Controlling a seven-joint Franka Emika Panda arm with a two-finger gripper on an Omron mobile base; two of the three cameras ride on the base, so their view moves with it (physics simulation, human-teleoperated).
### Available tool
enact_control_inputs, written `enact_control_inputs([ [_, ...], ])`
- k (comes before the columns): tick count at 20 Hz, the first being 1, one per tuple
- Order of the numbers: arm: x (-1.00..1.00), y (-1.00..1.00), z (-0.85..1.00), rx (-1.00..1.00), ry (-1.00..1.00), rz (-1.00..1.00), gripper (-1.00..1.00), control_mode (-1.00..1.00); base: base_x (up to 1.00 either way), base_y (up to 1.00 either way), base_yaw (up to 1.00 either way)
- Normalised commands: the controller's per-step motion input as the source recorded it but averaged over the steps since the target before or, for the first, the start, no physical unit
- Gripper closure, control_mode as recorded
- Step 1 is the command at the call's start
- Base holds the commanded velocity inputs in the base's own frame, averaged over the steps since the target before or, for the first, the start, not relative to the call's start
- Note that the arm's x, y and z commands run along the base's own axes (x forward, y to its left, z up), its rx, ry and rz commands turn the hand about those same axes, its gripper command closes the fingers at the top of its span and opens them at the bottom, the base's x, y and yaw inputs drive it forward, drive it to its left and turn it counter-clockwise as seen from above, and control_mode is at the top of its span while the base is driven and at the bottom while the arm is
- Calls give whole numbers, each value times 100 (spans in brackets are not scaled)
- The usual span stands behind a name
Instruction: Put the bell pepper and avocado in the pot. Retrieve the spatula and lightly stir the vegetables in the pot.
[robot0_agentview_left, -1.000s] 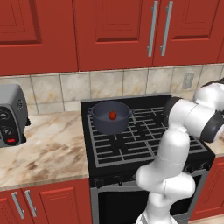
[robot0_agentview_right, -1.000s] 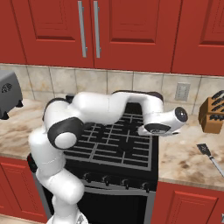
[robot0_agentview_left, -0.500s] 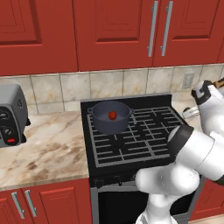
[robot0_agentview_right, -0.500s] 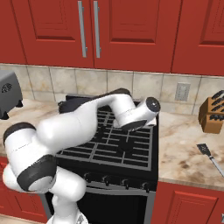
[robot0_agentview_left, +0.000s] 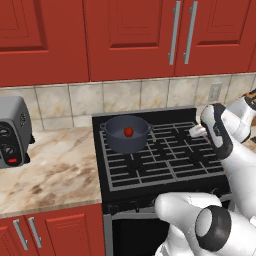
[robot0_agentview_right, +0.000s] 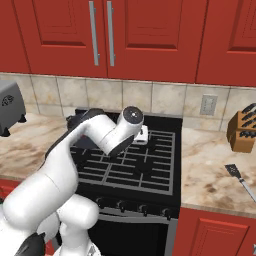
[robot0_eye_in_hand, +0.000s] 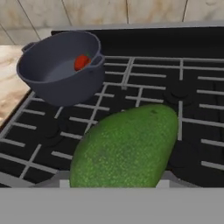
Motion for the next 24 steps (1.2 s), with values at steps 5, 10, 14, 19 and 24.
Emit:
enact_control_inputs([
  [5,-40,72,31,0,0,-4,100,-100,0,0,0],
  [10,-32,70,47,0,-2,-1,100,-100,0,0,0],
  [14,-22,79,57,-4,-12,0,100,-100,0,0,0],
  [19,-2,78,14,-14,-20,0,100,-100,0,0,0],
  [24,35,46,0,-23,-10,0,100,-100,0,0,0],
])
